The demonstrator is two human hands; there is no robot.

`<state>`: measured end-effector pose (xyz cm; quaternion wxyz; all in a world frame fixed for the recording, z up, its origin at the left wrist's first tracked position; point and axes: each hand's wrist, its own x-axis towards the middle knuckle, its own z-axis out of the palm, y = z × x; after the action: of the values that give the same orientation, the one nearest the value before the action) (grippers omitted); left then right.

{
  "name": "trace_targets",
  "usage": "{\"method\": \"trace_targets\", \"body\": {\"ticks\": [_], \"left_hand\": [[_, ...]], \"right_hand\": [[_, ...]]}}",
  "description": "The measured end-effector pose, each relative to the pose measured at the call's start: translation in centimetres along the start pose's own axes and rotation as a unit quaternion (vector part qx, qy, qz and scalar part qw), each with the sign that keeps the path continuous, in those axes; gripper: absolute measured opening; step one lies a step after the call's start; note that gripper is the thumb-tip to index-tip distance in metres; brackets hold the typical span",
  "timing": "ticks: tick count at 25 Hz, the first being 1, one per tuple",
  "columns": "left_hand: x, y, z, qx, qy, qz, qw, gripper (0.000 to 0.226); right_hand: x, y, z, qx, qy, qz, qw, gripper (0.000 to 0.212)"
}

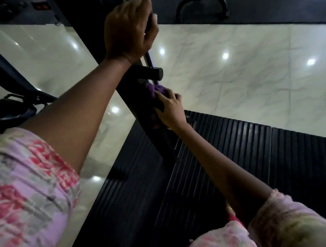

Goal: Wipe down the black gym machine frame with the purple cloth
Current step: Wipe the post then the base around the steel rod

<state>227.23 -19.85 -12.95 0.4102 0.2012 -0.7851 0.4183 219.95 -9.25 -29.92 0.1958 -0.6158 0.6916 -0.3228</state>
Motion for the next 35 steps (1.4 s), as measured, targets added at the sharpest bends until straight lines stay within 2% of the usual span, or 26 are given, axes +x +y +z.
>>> {"method": "trace_targets", "body": {"ticks": [5,9,10,12,15,17,19,21,23,25,27,31,35], "left_hand": [[0.1,0.3,-0.2,-0.02,-0.003,-0.013,1.0,0.023],[-0.4,1.8,-0.6,-0.158,-0.027,-0.123,0.979,0.014],[-1.2,2.4,-0.9,-0.169,-0.022,-0.166,0.971,0.02],[-3.3,4.2,-2.2,-0.179,-0.056,-0.217,0.958,0.051],[-8.3,6.3,-3.8,-0.216,-0.167,-0.192,0.943,0.067],[-12.1,7.1,-3.8,-0.234,-0.237,-0.139,0.933,0.068],[-15.1,8.0,-3.3,-0.242,-0.253,-0.099,0.931,0.061],[-17.0,8.6,-2.8,-0.249,-0.269,-0.021,0.93,0.054],[-18.0,8.7,-2.0,-0.275,-0.299,0.034,0.913,0.048],[-17.8,8.5,-0.6,-0.32,-0.315,0.008,0.893,0.037],[-16.6,9.0,0.8,-0.344,-0.308,-0.025,0.887,0.034],[-15.0,10.9,3.0,-0.267,-0.275,-0.03,0.923,0.031],[-15.4,12.0,4.1,-0.181,-0.216,-0.031,0.959,0.036]], "right_hand": [[-0.5,2.4,0.2,0.166,0.064,-0.02,0.984,0.046],[-1.2,3.2,-0.5,0.192,0.044,-0.028,0.98,0.043],[-1.3,3.3,-0.5,0.204,0.042,-0.023,0.978,0.043],[-1.5,3.2,-0.1,0.246,0.049,0.015,0.968,0.044],[-2.3,3.4,1.4,0.353,0.085,0.089,0.927,0.031],[-3.0,4.3,2.7,0.45,0.081,0.14,0.878,0.017],[-3.6,5.8,3.7,0.503,0.049,0.197,0.84,0.016],[-4.6,7.4,5.5,0.47,0.034,0.261,0.843,0.021],[-5.6,8.4,7.4,0.43,0.031,0.312,0.847,0.026],[-5.8,8.1,9.1,0.43,0.046,0.325,0.841,0.033],[-4.5,6.5,10.3,0.418,0.092,0.29,0.856,0.04],[-1.3,1.5,12.6,0.395,0.166,0.216,0.878,0.049],[-2.6,2.4,18.0,0.392,0.212,0.229,0.865,0.054]]}}
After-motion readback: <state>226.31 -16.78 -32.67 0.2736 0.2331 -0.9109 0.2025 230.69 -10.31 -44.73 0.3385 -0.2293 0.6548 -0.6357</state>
